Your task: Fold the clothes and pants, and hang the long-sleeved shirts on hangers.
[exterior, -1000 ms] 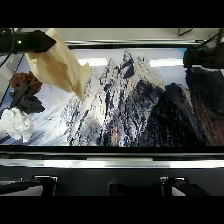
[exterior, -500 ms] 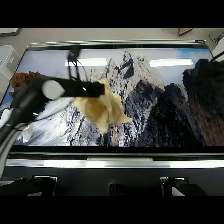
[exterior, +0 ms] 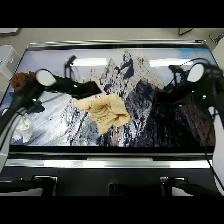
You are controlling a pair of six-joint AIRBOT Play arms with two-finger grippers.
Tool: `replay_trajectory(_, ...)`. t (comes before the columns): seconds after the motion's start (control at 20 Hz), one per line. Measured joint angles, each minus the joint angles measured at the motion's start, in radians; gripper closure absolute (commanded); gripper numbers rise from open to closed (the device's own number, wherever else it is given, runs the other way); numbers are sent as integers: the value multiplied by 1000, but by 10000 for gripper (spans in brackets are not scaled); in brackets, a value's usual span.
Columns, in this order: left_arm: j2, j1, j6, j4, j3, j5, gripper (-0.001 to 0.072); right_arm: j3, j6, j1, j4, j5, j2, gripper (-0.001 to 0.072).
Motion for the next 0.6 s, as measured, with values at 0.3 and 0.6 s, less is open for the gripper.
replay_trajectory(0.3,-7,326,49,85,-119,-152,-5,-102,-105,4,333,-85,-114,12)
replay_trajectory(0.6,-116,383,121,-124,-292,52,-5,-124,-169,32,437,-175,-143,-1)
